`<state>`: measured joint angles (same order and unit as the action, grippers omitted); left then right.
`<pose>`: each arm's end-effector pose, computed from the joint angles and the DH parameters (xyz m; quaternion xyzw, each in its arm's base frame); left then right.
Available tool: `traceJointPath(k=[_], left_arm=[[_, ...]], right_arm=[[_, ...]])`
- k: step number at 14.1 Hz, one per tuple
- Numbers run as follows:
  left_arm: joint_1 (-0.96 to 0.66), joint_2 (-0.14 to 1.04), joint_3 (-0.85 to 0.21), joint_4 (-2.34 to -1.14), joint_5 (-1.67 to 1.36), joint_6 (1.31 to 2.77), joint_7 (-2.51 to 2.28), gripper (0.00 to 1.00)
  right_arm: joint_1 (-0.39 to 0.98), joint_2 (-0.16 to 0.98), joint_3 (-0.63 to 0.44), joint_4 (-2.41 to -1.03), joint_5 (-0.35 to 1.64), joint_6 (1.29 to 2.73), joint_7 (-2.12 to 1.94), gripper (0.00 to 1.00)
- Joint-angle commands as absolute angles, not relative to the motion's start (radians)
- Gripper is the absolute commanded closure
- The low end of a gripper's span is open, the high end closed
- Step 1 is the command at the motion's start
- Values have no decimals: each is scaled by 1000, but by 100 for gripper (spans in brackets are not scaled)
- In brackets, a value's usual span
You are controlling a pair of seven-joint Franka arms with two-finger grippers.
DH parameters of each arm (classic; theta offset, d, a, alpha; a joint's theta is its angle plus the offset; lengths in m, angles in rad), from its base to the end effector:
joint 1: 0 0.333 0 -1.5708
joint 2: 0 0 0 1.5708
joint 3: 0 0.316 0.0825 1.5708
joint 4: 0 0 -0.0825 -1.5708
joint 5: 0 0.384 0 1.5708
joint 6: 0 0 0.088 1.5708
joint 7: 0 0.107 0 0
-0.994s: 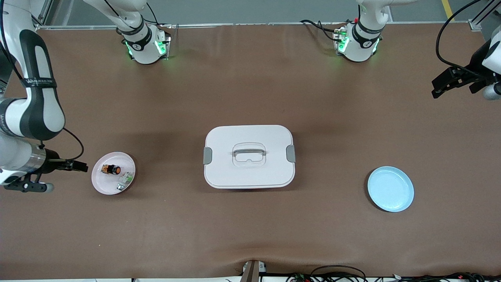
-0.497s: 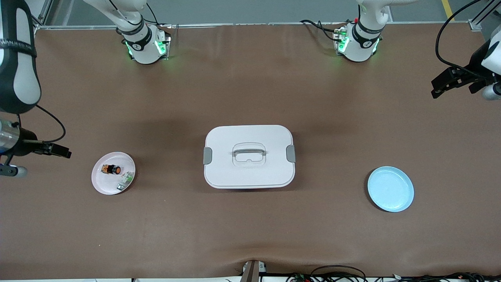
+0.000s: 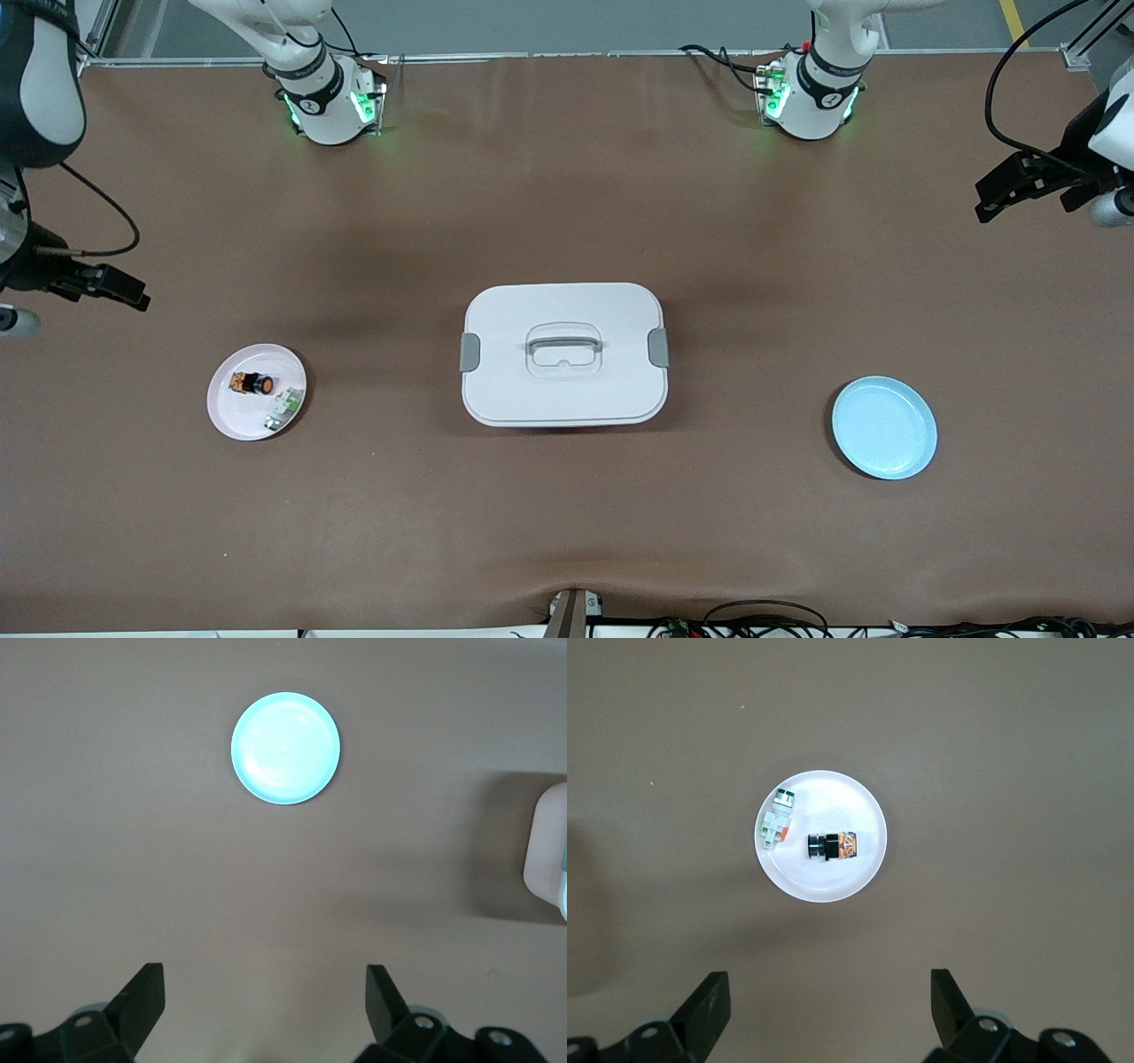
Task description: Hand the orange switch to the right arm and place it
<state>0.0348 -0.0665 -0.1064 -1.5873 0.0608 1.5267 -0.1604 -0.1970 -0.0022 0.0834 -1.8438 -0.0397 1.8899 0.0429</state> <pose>0.5284 -0.0333 0.6489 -0.9984 -0.0459 -0.0067 0.0333 0.5630 -0.0671 0.5234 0.9969 -0.0724 0.0234 0.0199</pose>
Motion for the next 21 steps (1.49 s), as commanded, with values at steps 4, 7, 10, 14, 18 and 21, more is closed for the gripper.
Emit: traceJointPath(k=[4,7,10,14,18,21], left_arm=[[28,-74,-101,-1583,48,1519,-144,0],[28,-74,-101,-1585,48,1520,-147,0],[28,-72,-101,-1585,48,1520,-147,0],[29,-60,-100,-1583,48,1522,-146,0],[31,-58,-100,-1575,48,1522,-143,0],[32,-58,-100,-1571,46,1528,-143,0]], right_arm=[[-176,-146,83,-2075,-29,2048,60,0],[-176,-143,81,-2054,-31,2045,60,0],[-121,-140,52,-1988,-31,1979,63,0],[-71,-114,-20,-1888,-5,1896,60,0],[-100,-83,-21,-1791,52,1829,57,0],[-101,-28,-21,-1649,45,1711,48,0]])
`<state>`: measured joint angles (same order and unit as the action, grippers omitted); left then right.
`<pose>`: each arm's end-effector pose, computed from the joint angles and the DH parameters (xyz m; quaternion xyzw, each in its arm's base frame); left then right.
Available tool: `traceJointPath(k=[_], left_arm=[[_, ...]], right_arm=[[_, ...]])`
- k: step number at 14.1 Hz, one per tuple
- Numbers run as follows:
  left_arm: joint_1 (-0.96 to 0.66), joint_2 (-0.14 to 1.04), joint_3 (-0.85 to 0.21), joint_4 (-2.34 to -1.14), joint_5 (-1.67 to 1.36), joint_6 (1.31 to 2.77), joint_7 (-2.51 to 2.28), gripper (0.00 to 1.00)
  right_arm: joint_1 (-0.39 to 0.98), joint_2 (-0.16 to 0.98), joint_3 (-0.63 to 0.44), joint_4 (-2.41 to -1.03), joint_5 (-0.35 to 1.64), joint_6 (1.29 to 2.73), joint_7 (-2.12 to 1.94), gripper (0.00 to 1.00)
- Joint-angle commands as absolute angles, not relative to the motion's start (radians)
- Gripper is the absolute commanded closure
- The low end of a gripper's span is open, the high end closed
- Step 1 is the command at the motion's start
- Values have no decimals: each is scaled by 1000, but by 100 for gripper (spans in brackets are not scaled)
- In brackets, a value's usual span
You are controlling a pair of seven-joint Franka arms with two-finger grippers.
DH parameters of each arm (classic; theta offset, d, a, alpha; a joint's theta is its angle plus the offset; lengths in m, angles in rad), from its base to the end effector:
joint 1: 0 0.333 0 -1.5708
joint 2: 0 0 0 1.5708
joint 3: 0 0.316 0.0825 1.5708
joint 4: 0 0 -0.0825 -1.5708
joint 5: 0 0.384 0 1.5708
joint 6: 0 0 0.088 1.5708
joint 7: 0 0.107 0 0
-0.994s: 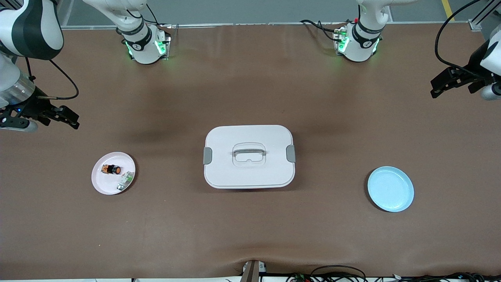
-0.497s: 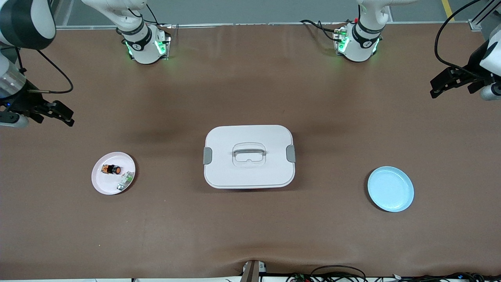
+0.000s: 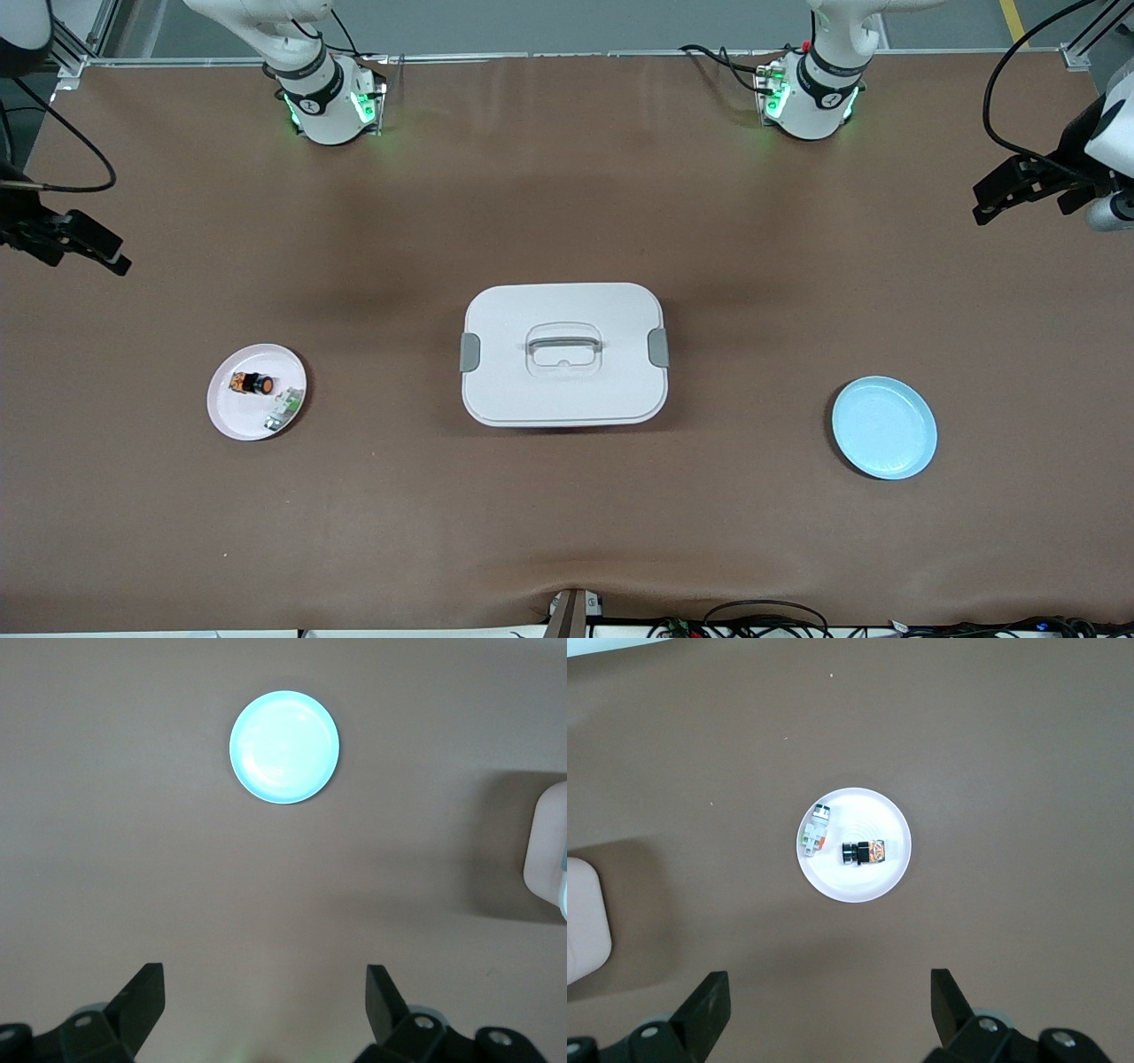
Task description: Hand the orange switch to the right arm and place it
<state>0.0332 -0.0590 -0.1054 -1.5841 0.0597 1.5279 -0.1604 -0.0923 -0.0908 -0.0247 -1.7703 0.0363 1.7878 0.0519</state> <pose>0.5309 -0.0336 0.6466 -0.9984 -0.0455 -0.0050 0.0326 0.5398 -0.0609 0.5987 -0.9945 0.0872 -0.0547 0.0173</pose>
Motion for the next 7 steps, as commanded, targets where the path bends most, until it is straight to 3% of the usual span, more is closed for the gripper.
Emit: traceJointPath(k=[1,7], left_arm=[[31,-58,-100,-1569,46,1529,-143,0],[29,-57,-100,-1548,32,1529,-140,0]], right_arm=[[-100,-23,-21,-1637,38,1700,43,0],[-112,-26,-23,-1588,34,1695,-104,0]])
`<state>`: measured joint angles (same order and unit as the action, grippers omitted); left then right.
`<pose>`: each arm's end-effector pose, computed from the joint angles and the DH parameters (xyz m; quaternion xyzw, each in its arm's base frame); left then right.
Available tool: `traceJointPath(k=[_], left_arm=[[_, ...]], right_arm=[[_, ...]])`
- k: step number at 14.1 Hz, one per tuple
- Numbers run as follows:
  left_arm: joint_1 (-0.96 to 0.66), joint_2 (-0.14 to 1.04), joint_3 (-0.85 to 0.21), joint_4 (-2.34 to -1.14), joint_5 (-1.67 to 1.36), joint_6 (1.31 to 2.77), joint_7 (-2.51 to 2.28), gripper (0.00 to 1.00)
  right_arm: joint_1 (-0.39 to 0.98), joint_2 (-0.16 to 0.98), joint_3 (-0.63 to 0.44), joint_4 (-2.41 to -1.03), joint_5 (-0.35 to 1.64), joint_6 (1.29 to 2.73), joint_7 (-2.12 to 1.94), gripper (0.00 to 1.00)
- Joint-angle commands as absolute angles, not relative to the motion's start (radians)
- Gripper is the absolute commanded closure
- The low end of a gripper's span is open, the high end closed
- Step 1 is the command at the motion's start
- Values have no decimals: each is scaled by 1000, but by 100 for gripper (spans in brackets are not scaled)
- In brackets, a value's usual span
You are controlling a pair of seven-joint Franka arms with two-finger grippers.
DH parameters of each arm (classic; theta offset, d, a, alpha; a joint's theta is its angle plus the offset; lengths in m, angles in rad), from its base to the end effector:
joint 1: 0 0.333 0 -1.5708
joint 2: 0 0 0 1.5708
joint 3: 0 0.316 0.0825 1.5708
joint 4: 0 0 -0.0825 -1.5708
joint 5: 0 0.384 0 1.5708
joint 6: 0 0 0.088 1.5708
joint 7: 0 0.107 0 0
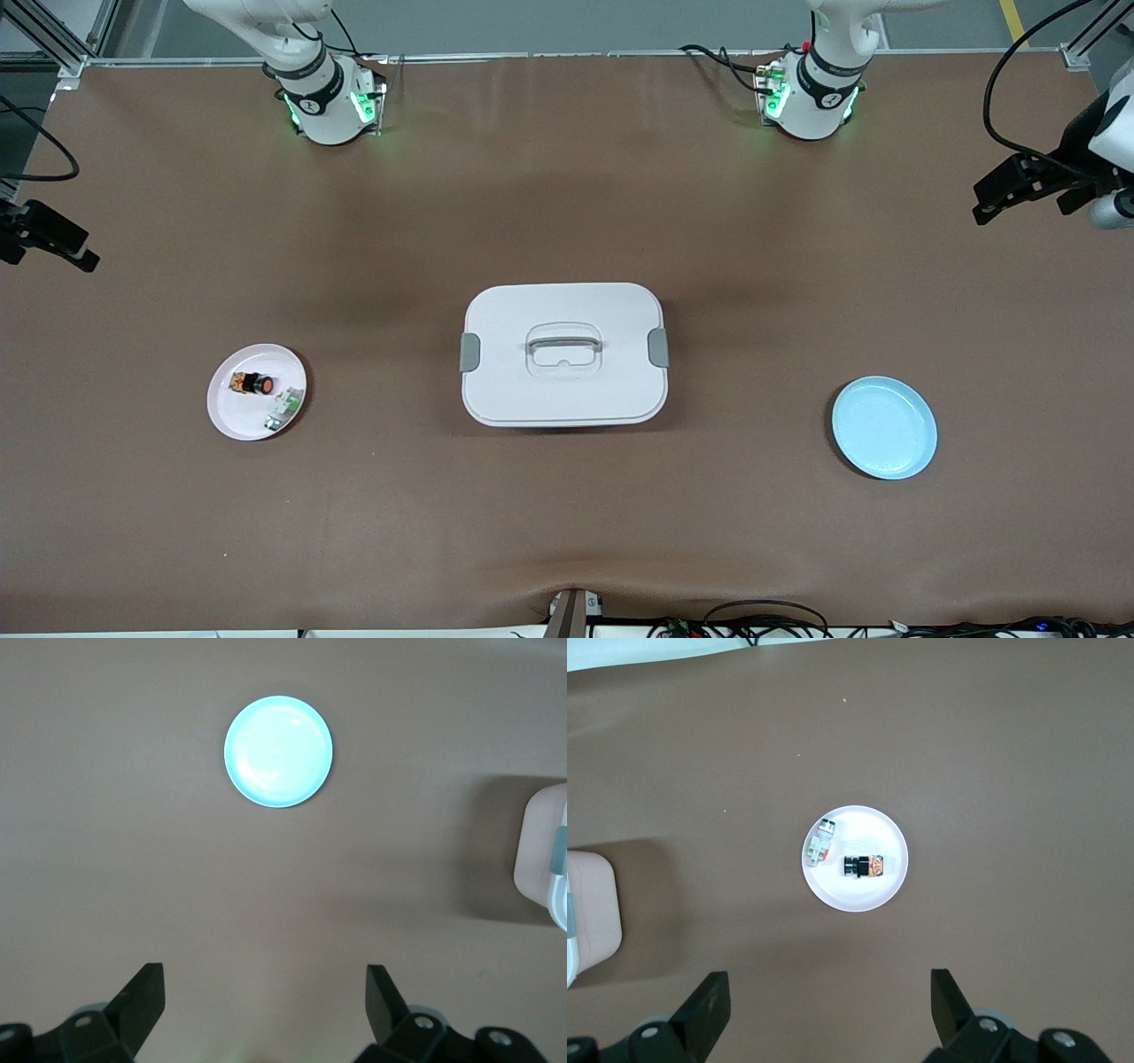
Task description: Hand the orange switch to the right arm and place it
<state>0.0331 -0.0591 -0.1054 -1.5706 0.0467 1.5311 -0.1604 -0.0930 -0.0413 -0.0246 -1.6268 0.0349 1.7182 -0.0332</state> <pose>0.5311 -0.0352 0.6531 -0.9986 -0.0452 -0.0126 0.0251 0.5524 -0.0623 0.6346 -0.9967 0.0435 -0.0674 0.0129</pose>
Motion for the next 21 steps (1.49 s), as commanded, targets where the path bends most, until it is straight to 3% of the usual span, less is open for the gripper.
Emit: traceJointPath(k=[1,21], left_arm=[[29,-57,-100,-1548,32,1528,-140,0],[25,-58,-101,-1546,28,1514,-71,0]], right_arm=[[-120,-25,-21,-1589,34,1695,-103,0],[-138,-2,-18,-1588,40,1640,-54,0]])
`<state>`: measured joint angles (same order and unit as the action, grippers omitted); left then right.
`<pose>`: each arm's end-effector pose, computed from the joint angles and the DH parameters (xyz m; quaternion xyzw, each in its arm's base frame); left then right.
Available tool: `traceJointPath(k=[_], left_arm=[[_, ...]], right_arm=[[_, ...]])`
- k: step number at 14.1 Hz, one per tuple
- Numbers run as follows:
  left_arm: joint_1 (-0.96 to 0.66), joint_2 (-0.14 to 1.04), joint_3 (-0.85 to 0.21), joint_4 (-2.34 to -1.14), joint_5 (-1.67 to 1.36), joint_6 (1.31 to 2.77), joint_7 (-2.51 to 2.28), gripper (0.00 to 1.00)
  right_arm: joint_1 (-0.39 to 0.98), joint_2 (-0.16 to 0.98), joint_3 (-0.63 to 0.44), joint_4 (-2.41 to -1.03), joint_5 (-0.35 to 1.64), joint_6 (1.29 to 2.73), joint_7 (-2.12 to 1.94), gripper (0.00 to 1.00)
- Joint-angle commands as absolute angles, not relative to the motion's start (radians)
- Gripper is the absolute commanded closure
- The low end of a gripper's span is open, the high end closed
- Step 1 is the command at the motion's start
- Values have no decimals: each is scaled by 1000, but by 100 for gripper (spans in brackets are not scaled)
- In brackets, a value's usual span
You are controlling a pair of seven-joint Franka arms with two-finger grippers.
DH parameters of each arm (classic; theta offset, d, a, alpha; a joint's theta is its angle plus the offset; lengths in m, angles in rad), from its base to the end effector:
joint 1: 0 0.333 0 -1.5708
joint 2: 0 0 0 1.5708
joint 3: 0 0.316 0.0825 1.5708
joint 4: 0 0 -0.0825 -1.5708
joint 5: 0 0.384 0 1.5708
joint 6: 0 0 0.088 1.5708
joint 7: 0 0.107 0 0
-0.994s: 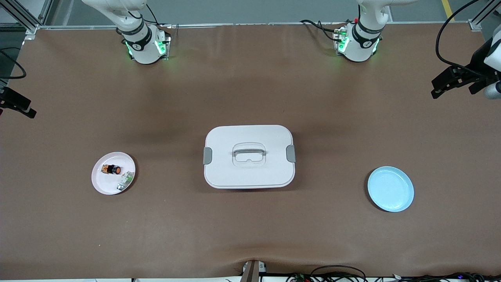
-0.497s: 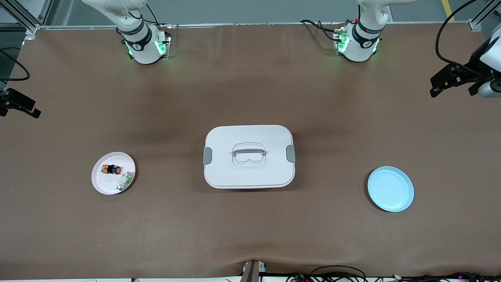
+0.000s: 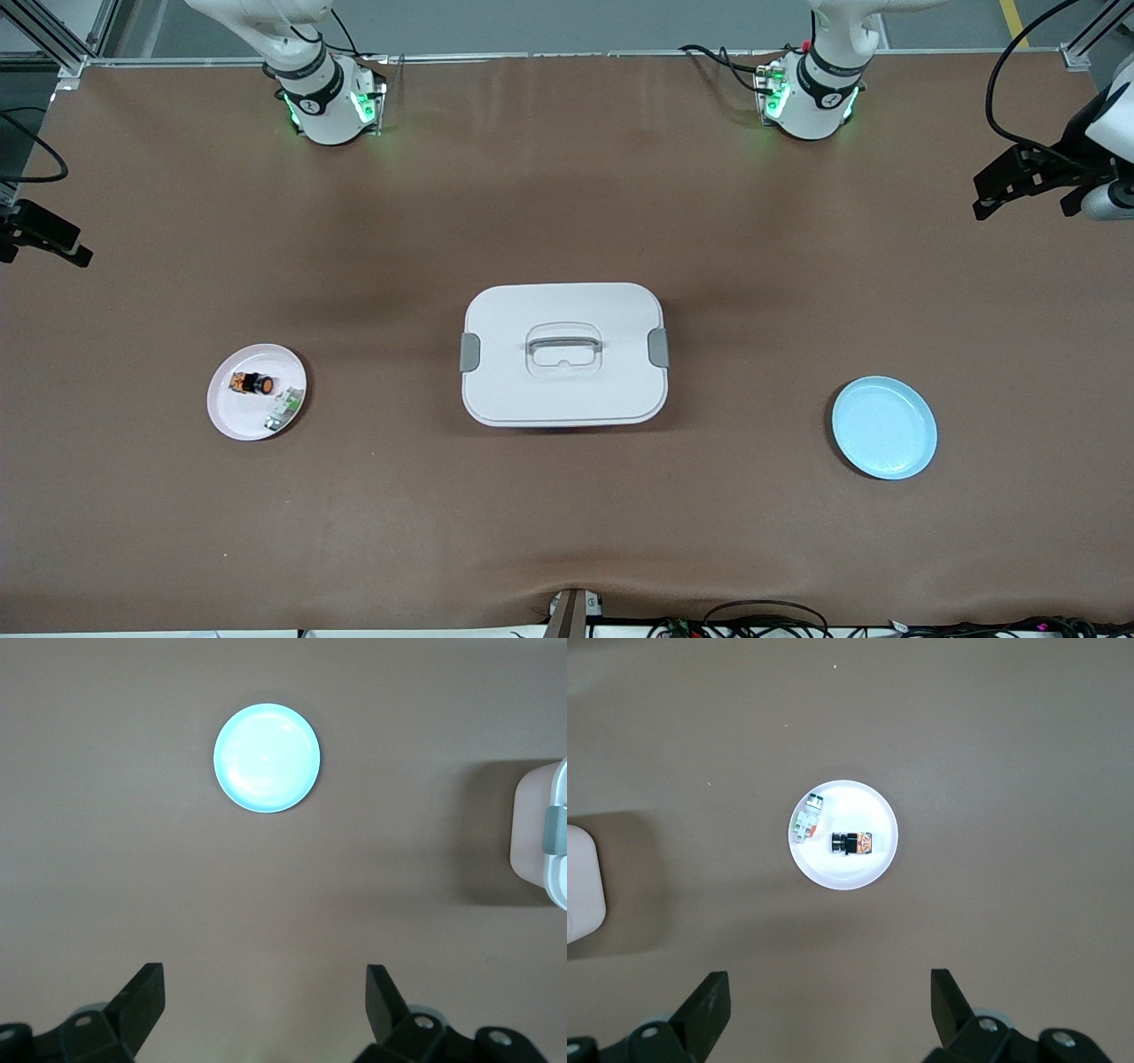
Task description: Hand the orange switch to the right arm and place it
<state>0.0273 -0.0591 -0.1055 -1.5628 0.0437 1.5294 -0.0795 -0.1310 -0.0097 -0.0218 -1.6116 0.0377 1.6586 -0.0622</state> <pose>0.5307 -0.0387 0.6566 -0.9996 -0.0019 -0.0146 0.0239 0.5538 -0.0816 0.6185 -0.9983 0.0464 -0.0302 0.0158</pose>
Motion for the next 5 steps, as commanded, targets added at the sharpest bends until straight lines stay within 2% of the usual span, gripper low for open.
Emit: traceJointPath(k=[1,5], left_arm=[[25,-60,-101,-1545,28,1514,-72,0],[25,-58,-113,-1532,28,1514,-77,0]], right_arm=[[-138,-2,-18,-1588,41,1640,-54,0],[-137,-2,-18,-1588,40,1640,-54,0]])
